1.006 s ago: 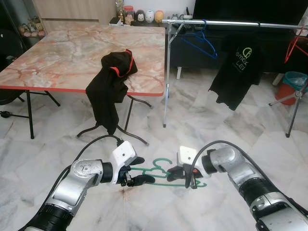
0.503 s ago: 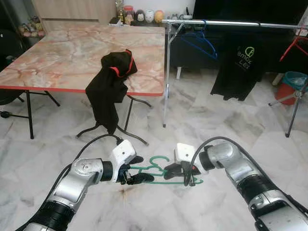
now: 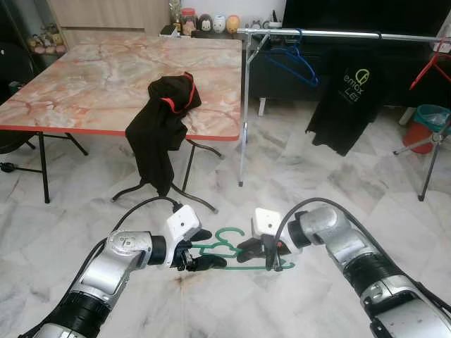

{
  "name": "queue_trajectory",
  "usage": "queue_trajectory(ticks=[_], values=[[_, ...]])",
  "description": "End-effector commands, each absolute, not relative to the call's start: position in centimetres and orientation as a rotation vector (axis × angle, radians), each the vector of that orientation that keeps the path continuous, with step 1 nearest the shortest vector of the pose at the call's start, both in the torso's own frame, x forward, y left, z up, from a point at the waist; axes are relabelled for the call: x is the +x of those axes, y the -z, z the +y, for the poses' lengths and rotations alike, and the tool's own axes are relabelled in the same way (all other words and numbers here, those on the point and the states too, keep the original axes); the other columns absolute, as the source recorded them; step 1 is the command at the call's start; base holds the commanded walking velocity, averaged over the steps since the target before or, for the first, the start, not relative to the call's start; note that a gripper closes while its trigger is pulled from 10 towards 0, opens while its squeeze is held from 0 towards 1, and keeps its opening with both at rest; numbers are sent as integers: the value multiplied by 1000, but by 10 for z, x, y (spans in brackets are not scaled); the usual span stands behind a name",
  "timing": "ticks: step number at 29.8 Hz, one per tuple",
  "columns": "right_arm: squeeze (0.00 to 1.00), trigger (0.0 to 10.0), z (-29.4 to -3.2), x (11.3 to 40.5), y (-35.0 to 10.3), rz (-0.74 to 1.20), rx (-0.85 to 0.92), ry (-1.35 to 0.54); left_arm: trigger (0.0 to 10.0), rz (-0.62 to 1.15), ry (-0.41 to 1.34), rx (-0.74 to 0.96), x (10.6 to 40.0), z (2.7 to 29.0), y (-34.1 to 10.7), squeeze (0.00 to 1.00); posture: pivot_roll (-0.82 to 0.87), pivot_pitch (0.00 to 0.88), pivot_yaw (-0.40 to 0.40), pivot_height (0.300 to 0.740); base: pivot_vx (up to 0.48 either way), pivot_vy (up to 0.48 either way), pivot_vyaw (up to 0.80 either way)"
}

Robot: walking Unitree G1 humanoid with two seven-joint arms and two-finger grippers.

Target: Hang hanger

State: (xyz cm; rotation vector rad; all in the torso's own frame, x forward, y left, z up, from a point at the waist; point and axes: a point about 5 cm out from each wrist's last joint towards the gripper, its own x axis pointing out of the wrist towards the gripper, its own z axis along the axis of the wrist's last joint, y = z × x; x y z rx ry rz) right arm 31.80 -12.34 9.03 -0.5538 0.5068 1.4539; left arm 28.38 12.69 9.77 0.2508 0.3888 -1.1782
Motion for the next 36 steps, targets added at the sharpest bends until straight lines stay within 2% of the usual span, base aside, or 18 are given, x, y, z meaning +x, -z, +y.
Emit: queue_trajectory(ticks=[1, 6, 7, 8, 9, 10, 11, 36], values=[[0, 10000, -117, 322, -99, 477, -580, -1464, 10000, 423, 1186, 293, 285, 127, -95, 0, 27, 0, -33, 740, 0, 0, 0], [0, 10000, -116, 323, -99, 483, -584, -1463, 10000, 434, 1193, 302, 285, 127, -95, 0, 27, 0, -33, 740, 0, 0, 0], [0, 10000, -116, 323, -99, 485, -585, -1462, 8196, 439, 1197, 302, 285, 127, -95, 0, 27, 0, -33, 740, 0, 0, 0], [0, 10000, -116, 323, -99, 485, -585, -1461, 7451, 440, 1199, 302, 285, 127, -95, 0, 25, 0, -31, 740, 0, 0, 0], [0, 10000, -116, 323, -99, 485, -585, -1460, 7451, 440, 1200, 303, 285, 127, -95, 0, 25, 0, -31, 740, 0, 0, 0], [0, 10000, -116, 323, -99, 484, -586, -1459, 4196, 440, 1200, 304, 285, 127, -95, 0, 25, 0, -31, 740, 0, 0, 0], [0, 10000, -117, 323, -99, 484, -587, -1458, 0, 440, 1201, 305, 286, 127, -95, 0, 25, 0, -31, 740, 0, 0, 0], [0, 10000, -120, 329, -106, 469, -597, -1429, 0, 460, 1219, 306, 285, 126, -94, 0, 23, 0, -30, 740, 0, 0, 0]])
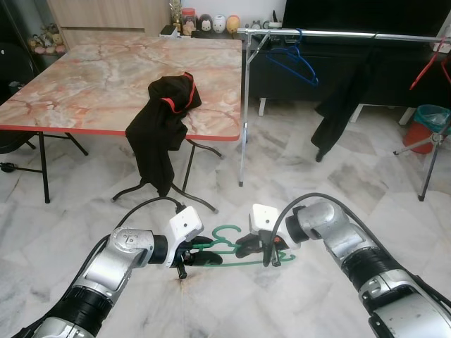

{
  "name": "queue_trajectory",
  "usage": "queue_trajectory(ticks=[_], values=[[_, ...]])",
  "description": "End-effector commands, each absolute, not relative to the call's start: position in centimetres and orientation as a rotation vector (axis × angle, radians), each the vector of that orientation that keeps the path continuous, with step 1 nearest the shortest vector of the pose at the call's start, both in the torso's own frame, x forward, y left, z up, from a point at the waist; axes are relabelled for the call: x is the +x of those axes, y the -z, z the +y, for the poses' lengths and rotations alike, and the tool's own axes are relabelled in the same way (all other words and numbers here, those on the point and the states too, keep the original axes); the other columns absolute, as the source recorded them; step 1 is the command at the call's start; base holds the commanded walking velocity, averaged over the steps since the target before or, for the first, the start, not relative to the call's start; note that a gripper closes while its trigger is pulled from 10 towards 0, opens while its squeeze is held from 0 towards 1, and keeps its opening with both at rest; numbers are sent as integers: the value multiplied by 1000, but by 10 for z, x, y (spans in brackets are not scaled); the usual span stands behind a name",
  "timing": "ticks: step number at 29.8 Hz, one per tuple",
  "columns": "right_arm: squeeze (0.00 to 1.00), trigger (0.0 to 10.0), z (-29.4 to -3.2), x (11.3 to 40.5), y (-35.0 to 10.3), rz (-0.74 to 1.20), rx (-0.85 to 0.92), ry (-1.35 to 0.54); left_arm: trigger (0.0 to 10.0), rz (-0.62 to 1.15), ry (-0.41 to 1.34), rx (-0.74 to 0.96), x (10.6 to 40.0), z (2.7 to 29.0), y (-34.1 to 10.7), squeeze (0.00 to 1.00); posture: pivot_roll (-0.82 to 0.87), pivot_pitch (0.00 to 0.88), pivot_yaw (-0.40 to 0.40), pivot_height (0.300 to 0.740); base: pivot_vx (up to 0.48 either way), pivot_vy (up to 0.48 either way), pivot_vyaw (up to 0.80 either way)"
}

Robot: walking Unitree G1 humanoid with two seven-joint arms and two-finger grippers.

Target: Hang hanger

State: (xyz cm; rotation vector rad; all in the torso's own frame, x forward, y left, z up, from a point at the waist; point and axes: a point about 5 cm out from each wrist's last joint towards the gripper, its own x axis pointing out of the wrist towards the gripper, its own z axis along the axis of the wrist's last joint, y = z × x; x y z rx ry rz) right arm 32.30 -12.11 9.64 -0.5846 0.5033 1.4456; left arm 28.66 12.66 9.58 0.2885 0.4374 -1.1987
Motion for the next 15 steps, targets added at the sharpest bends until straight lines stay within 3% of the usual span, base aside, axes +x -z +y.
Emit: queue_trajectory(ticks=[1, 15], values=[[0, 10000, -120, 329, -106, 469, -597, -1429, 0, 460, 1219, 306, 285, 126, -94, 0, 23, 0, -30, 740, 0, 0, 0], [0, 10000, -121, 330, -107, 458, -601, -1418, 0, 464, 1219, 314, 285, 127, -94, 0, 23, 0, -29, 740, 0, 0, 0]])
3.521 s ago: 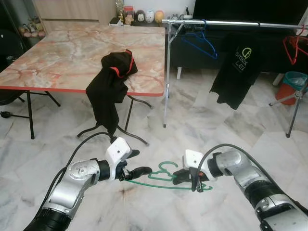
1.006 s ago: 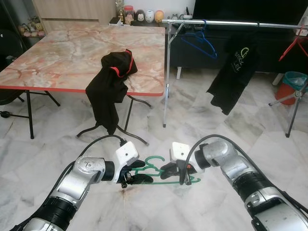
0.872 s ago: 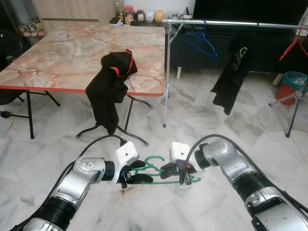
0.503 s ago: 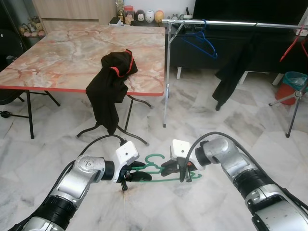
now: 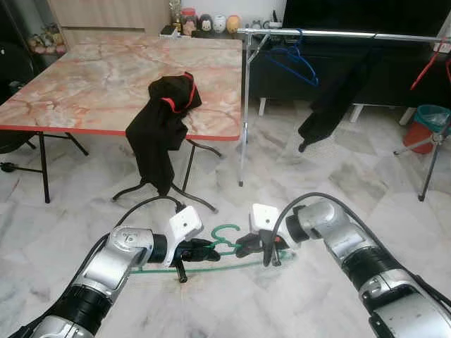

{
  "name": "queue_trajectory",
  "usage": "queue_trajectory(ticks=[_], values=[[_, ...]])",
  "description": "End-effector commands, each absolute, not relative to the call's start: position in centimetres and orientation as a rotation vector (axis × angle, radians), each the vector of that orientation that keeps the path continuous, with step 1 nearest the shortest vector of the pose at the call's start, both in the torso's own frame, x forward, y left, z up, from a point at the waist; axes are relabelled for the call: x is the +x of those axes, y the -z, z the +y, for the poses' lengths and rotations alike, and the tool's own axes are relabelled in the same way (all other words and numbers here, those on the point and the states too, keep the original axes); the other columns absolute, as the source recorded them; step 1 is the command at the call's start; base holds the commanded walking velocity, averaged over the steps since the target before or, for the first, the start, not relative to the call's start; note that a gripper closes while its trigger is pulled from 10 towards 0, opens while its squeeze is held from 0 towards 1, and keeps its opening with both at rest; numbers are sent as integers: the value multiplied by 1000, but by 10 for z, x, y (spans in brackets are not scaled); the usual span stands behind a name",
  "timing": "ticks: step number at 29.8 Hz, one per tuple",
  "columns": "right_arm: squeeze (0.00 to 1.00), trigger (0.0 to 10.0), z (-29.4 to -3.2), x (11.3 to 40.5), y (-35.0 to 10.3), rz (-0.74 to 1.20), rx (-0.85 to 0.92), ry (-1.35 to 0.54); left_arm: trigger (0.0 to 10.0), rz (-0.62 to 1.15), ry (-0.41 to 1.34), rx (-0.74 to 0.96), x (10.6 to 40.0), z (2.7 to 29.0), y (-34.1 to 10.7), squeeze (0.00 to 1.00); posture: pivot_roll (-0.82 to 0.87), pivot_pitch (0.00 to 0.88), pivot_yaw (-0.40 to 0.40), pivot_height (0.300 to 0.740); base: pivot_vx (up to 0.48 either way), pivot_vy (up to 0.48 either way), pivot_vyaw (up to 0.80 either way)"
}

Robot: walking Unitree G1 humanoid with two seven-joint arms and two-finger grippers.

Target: Hang hanger

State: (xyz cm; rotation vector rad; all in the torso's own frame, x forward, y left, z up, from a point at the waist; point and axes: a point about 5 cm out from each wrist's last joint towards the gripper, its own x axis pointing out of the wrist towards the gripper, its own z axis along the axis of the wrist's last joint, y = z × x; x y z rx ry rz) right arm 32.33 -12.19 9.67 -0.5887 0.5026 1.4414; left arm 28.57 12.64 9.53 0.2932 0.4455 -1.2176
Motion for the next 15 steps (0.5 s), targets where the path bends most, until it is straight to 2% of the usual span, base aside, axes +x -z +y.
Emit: queue_trajectory(ticks=[1, 3, 4, 5, 6, 15], values=[[0, 10000, -121, 330, -107, 456, -602, -1416, 0, 464, 1218, 315, 285, 127, -93, 0, 23, 0, -29, 740, 0, 0, 0], [0, 10000, -121, 330, -107, 455, -600, -1414, 0, 465, 1217, 316, 285, 127, -93, 0, 23, 0, -29, 740, 0, 0, 0], [553, 10000, -122, 330, -107, 456, -599, -1413, 0, 465, 1215, 316, 286, 127, -93, 0, 23, 0, -29, 740, 0, 0, 0], [843, 10000, -122, 330, -106, 458, -598, -1410, 0, 466, 1214, 316, 286, 128, -93, 0, 23, 0, -29, 740, 0, 0, 0], [1000, 10000, -124, 330, -106, 461, -598, -1409, 0, 466, 1210, 316, 286, 128, -93, 0, 21, 0, -29, 740, 0, 0, 0], [1000, 10000, -126, 330, -108, 448, -574, -1402, 0, 472, 1203, 316, 286, 132, -91, 0, 20, 0, -28, 740, 0, 0, 0]])
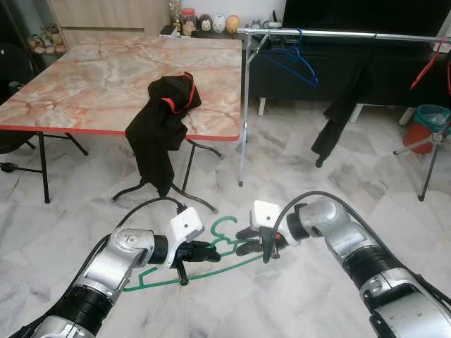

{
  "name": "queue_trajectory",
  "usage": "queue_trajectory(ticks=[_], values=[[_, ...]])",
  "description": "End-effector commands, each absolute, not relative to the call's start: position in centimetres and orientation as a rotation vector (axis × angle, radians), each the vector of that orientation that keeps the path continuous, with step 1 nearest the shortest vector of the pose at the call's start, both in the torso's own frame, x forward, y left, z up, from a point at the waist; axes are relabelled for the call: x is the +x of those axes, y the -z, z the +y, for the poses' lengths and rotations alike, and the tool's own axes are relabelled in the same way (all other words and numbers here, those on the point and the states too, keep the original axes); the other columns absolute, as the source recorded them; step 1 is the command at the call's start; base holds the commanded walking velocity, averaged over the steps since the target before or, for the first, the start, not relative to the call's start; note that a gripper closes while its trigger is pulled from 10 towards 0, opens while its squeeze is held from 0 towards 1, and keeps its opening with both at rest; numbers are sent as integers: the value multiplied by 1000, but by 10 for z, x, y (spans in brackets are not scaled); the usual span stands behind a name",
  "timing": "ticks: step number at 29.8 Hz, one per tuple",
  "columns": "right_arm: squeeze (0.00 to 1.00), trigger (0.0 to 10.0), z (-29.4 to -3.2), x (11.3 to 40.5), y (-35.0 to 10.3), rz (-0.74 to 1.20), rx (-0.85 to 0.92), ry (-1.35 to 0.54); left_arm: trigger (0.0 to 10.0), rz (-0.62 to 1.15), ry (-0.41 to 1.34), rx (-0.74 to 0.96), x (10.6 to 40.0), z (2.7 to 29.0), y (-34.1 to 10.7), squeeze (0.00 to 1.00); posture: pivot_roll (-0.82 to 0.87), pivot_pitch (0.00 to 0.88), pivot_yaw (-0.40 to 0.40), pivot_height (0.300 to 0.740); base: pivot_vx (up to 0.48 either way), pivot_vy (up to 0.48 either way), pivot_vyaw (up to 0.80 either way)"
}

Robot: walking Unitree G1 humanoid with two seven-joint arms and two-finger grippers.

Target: Hang hanger

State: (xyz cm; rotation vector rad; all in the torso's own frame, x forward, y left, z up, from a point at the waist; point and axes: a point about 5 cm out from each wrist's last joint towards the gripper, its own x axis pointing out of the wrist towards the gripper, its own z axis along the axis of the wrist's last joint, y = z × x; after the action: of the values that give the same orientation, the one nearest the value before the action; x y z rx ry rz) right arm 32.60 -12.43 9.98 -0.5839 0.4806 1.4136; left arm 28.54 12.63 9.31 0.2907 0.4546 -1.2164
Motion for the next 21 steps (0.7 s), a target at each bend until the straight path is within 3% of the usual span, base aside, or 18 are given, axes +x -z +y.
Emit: queue_trajectory(ticks=[1, 6, 7, 8, 9, 11, 15, 16, 17, 18, 21], values=[[1000, 10000, -126, 330, -108, 448, -574, -1402, 0, 472, 1203, 316, 286, 132, -91, 0, 20, 0, -28, 740, 0, 0, 0], [1000, 10000, -132, 334, -111, 428, -574, -1353, 0, 487, 1200, 318, 284, 137, -89, 0, 15, 0, -26, 740, 0, 0, 0], [816, 10000, -134, 336, -111, 416, -586, -1323, 0, 491, 1198, 321, 283, 139, -88, 0, 15, 0, -26, 740, 0, 0, 0], [200, 10000, -136, 339, -112, 399, -599, -1281, 0, 497, 1195, 325, 283, 142, -88, 0, 15, 0, -26, 740, 0, 0, 0], [0, 10000, -141, 346, -114, 363, -612, -1174, 0, 515, 1187, 337, 282, 147, -85, 0, 15, 0, -26, 740, 0, 0, 0], [0, 10000, -144, 349, -115, 349, -613, -1119, 0, 524, 1184, 344, 281, 149, -84, 0, 15, 0, -24, 740, 0, 0, 0], [0, 10000, -163, 364, -118, 290, -548, -778, 0, 575, 1119, 353, 276, 166, -70, 0, 19, 0, -25, 740, 0, 0, 0], [0, 10000, -163, 364, -118, 290, -548, -778, 0, 575, 1119, 353, 276, 166, -70, 0, 19, 0, -25, 740, 0, 0, 0], [0, 10000, -169, 364, -115, 281, -487, -694, 2118, 575, 1055, 351, 276, 172, -64, 0, 21, 0, -25, 740, 0, 0, 0], [0, 10000, -172, 364, -112, 283, -461, -648, 10000, 576, 1024, 345, 277, 174, -61, 0, 22, 0, -26, 740, 0, 0, 0], [0, 10000, -188, 359, -91, 340, -302, -409, 10000, 584, 861, 350, 279, 185, -44, 0, 21, 0, -25, 740, 0, 0, 0]])
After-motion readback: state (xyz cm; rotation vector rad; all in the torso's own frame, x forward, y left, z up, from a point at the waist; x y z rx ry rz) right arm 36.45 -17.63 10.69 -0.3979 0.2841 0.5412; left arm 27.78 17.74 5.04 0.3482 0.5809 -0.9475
